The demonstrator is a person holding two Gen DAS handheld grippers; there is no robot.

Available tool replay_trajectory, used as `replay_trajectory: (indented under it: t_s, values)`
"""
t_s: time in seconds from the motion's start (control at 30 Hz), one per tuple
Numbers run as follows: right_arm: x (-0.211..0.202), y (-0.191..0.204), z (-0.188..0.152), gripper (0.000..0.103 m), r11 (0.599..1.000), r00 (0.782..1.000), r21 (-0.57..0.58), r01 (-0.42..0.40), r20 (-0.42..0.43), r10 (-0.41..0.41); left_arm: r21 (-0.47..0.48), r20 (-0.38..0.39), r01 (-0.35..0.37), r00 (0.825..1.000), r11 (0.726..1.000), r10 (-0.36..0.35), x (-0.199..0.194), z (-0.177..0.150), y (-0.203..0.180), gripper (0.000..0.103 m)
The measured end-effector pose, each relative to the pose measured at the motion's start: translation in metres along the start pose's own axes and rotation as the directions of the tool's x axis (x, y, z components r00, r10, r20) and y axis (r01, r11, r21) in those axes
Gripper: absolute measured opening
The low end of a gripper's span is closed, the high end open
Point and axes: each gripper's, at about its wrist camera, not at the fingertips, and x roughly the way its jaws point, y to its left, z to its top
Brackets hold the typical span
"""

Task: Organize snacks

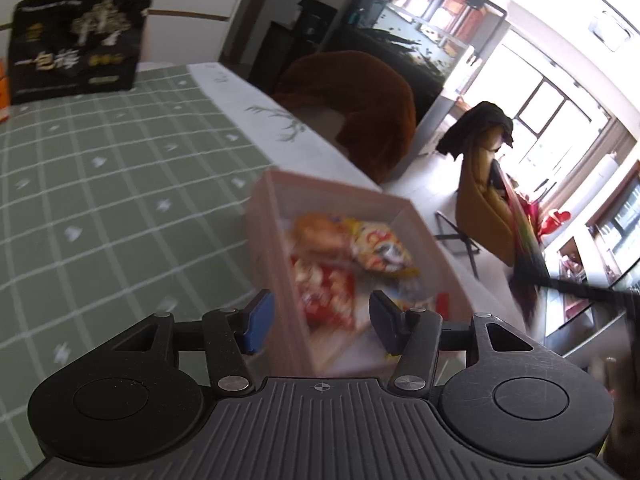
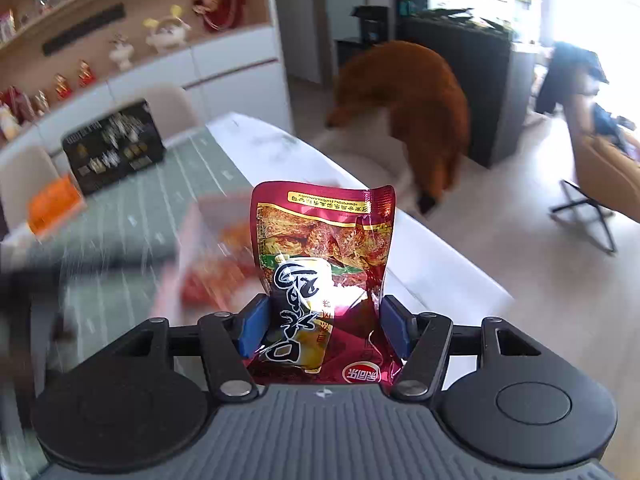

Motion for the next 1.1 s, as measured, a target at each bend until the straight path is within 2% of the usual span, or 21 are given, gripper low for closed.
replay_trajectory:
  t_s: [0.03, 0.1, 0.17, 0.23, 0.33, 0.47, 0.57, 0.7, 0.8, 0.9, 0.93, 0.97, 1.03, 1.1]
  values:
    - [0.011, 0.009, 0.015, 0.064, 1.0, 1.0, -0.005, -0.019, 0.008, 0.019, 0.008, -0.005, -0.017, 1.0, 1.0, 0.017, -0.005, -0.006, 0.002, 0.059]
    - [0.034, 0.023, 0.039, 0.075, 0.999, 0.999, -0.016, -0.031, 0.011, 0.031, 0.038, -0.004, -0.061, 0.998, 0.997, 0.062, -0.015, -0.016, 0.007, 0.059]
    - [0.058, 0.03, 0.05, 0.075, 1.0, 0.999, 0.006, -0.022, -0.024, 0.022, 0.069, 0.005, -0.088, 0.996, 0.994, 0.087, -0.024, -0.029, 0.017, 0.059]
    - [0.07, 0.031, 0.044, 0.075, 0.998, 0.998, 0.06, -0.025, -0.05, 0.028, 0.096, 0.009, -0.106, 0.994, 0.99, 0.105, -0.035, -0.044, 0.027, 0.059]
    - [0.068, 0.035, 0.013, 0.075, 0.995, 0.997, 0.103, -0.011, -0.069, 0.018, 0.126, -0.005, -0.133, 0.991, 0.983, 0.135, -0.046, -0.067, 0.043, 0.059]
    - [0.056, 0.054, -0.045, 0.075, 0.992, 0.996, 0.12, 0.023, -0.085, -0.013, 0.199, -0.007, -0.161, 0.986, 0.967, 0.166, -0.056, -0.091, 0.056, 0.059]
    - [0.047, 0.076, -0.088, 0.075, 0.99, 0.996, 0.134, 0.048, -0.08, -0.038, 0.226, -0.031, -0.152, 0.986, 0.962, 0.163, -0.054, -0.1, 0.061, 0.059]
    - [0.044, 0.103, -0.133, 0.075, 0.987, 0.995, 0.15, 0.065, -0.091, -0.051, 0.305, 0.011, -0.138, 0.99, 0.942, 0.142, -0.05, -0.11, 0.059, 0.059]
    - [0.051, 0.114, -0.15, 0.078, 0.985, 0.994, 0.158, 0.066, -0.098, -0.051, 0.368, 0.063, -0.14, 0.99, 0.919, 0.125, -0.041, -0.116, 0.054, 0.06]
    - [0.05, 0.126, -0.157, 0.079, 0.987, 0.992, 0.109, 0.117, -0.056, -0.111, 0.404, 0.106, -0.174, 0.984, 0.898, 0.143, -0.034, -0.121, 0.048, 0.062]
    - [0.051, 0.128, -0.158, 0.08, 0.986, 0.99, 0.096, 0.136, -0.05, -0.131, 0.401, 0.106, -0.178, 0.983, 0.898, 0.147, -0.033, -0.12, 0.046, 0.063]
    - [0.052, 0.13, -0.16, 0.083, 0.982, 0.985, 0.084, 0.169, -0.043, -0.166, 0.396, 0.107, -0.18, 0.983, 0.9, 0.15, -0.032, -0.119, 0.046, 0.063]
    - [0.054, 0.126, -0.163, 0.101, 0.964, 0.968, 0.086, 0.252, -0.033, -0.25, 0.391, 0.107, -0.181, 0.983, 0.903, 0.15, -0.029, -0.115, 0.046, 0.063]
    - [0.054, 0.117, -0.168, 0.103, 0.943, 0.956, 0.159, 0.291, -0.018, -0.292, 0.376, 0.11, -0.178, 0.983, 0.909, 0.147, -0.026, -0.113, 0.047, 0.061]
